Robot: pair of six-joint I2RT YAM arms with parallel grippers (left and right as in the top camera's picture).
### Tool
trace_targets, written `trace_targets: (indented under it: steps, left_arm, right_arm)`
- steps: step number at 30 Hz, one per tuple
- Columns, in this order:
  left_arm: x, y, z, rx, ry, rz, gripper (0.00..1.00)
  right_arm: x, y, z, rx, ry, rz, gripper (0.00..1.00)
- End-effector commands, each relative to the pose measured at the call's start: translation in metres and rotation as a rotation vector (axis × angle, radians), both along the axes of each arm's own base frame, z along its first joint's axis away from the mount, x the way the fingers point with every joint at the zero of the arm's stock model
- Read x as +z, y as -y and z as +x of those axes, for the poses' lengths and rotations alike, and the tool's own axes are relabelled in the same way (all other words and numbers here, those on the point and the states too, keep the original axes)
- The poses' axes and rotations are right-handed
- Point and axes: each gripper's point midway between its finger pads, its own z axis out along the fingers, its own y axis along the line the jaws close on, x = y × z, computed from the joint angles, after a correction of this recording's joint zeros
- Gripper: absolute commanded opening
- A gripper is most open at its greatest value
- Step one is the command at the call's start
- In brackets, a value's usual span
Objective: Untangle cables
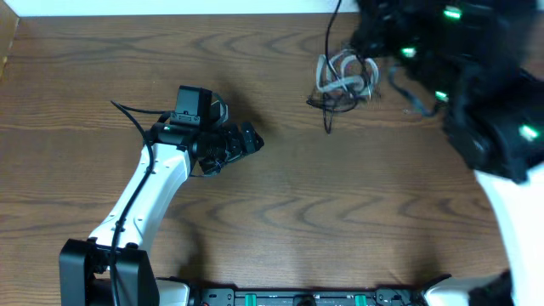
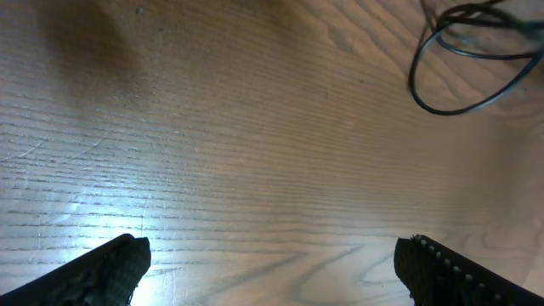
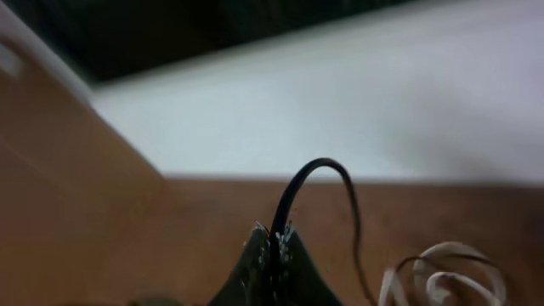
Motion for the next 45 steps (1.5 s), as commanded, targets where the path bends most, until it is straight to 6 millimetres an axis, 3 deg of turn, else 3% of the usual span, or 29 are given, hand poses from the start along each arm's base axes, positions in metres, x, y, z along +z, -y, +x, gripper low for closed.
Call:
trace_targets:
  steps: [1,3,7,11,14,16,19,22,25,35,39,45]
  left_arm:
    - [0.001,-0.001,0.003,0.010,0.004,0.009,0.98]
    - [0.001,-0.001,0.003,0.011,0.003,0.008,0.98]
    - [0.000,-0.001,0.002,0.010,-0.004,0.009,0.98]
    - [0.000,-0.001,0.002,0.011,-0.004,0.010,0.98]
    - [0.000,-0.001,0.002,0.011,-0.004,0.010,0.98]
    - [0.001,-0.001,0.002,0.011,-0.003,0.010,0.98]
    - [0.001,-0.001,0.002,0.011,-0.003,0.010,0.98]
    - [0.001,-0.001,0.003,0.011,0.000,0.009,0.98]
    - [0.001,-0.001,0.003,0.011,0.004,0.008,0.98]
    - [0.001,-0.001,0.003,0.011,0.000,0.009,0.98]
    - [0.001,-0.001,0.002,0.011,0.000,0.009,0.98]
    - [0.001,-0.001,0.002,0.032,-0.013,0.000,0.98]
  right_arm:
    - [-0.055,-0.049,0.019,0.135,-0.136,-0.017,0.01]
    - [-0.056,-0.070,0.021,0.227,-0.131,0.024,0.01]
    - [-0.016,-0.082,0.026,0.323,0.010,0.122,0.01]
    - [0.042,-0.059,0.026,0.270,0.142,0.228,0.01]
    - [0.075,-0.033,0.021,0.230,0.218,0.253,0.01]
    - [0.084,-0.016,0.020,0.198,0.239,0.254,0.01]
    - [0.075,-0.002,0.023,0.164,0.198,0.237,0.02]
    - [0.045,-0.002,0.028,0.148,0.090,0.205,0.02]
    - [0.013,-0.009,0.035,0.150,-0.014,0.174,0.01]
    - [-0.054,-0.042,0.047,0.196,-0.207,0.117,0.01]
    - [-0.063,-0.065,0.044,0.268,-0.230,0.125,0.01]
    - [-0.057,-0.084,0.039,0.315,-0.200,0.138,0.01]
